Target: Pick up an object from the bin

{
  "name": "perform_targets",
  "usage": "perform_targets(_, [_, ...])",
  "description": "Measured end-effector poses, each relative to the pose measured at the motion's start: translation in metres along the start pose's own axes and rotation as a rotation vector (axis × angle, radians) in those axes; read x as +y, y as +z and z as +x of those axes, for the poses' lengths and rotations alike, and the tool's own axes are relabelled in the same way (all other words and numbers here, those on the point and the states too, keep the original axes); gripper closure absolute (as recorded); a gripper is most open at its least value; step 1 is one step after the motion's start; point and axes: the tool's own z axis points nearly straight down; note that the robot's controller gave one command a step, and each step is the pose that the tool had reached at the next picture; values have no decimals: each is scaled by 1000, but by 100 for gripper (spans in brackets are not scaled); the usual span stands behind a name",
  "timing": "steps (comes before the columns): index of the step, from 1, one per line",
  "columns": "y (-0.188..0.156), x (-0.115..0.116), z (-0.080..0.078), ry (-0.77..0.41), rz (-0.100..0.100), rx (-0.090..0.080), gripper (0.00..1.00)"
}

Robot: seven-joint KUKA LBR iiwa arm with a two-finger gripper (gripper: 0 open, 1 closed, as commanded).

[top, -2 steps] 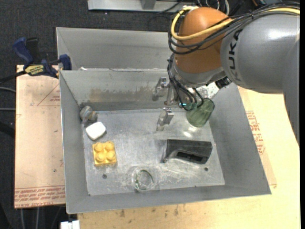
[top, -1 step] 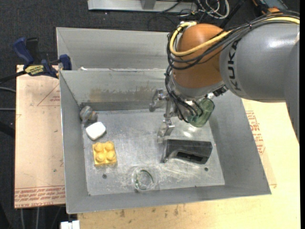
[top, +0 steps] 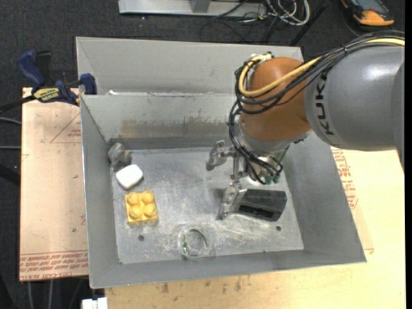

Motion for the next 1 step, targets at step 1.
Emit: perform_targets(1, [19,-14,6,183,1,-3,0])
